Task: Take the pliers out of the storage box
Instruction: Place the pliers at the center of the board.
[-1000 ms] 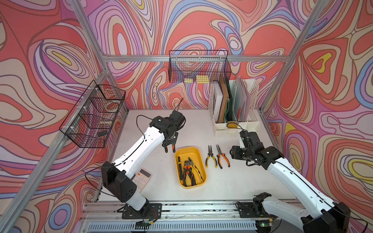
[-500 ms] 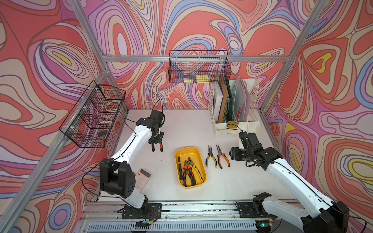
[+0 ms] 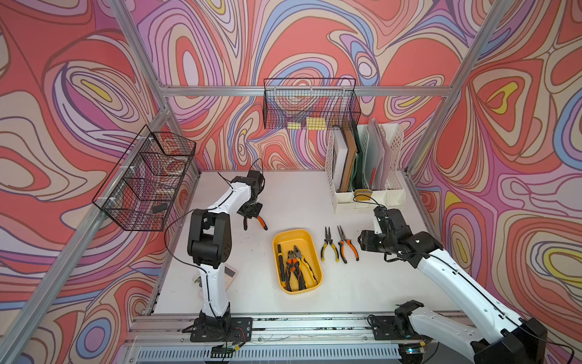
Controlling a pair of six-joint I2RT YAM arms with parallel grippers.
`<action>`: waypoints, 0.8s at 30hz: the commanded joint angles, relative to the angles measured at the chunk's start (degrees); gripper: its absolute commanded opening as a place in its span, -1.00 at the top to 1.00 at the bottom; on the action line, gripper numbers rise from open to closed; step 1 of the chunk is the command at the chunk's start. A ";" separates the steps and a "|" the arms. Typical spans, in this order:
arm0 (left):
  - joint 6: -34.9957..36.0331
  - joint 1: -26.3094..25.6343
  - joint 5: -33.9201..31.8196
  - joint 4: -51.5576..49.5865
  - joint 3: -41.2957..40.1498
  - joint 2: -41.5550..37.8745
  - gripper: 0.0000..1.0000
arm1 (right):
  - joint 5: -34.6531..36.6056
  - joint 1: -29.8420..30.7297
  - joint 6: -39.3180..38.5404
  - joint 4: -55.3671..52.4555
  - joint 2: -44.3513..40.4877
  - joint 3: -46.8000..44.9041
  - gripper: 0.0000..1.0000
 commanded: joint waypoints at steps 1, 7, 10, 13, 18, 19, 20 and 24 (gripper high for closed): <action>1.84 2.00 -3.67 0.06 2.96 1.83 1.00 | 0.37 -0.28 0.00 0.82 -0.70 -0.98 -0.32; 1.56 2.97 -3.88 -0.31 3.63 4.56 1.00 | -1.27 -0.30 -0.72 1.27 0.39 -1.02 -0.33; 1.43 3.01 -3.80 -0.21 3.79 5.80 1.00 | -1.26 -0.31 -0.72 1.27 0.57 -1.01 -0.33; 1.42 3.01 -4.05 -0.52 4.77 7.35 1.00 | -1.23 -0.28 -0.67 1.18 0.37 -1.02 -0.34; -1.21 3.16 -5.59 -1.85 7.50 9.77 0.89 | -0.99 -0.27 -0.57 0.95 0.28 -0.99 -0.38; -1.87 3.10 -5.14 -2.23 8.13 10.22 0.76 | -0.91 -0.28 -0.52 0.91 0.37 -0.98 -0.38; -2.33 3.15 -5.12 -2.45 8.54 10.49 0.67 | -0.85 -0.30 -0.61 0.81 0.39 -0.93 -0.38; -3.80 3.49 -4.54 -2.89 9.90 11.13 0.52 | -0.74 -0.27 -0.49 0.61 0.41 -0.72 -0.38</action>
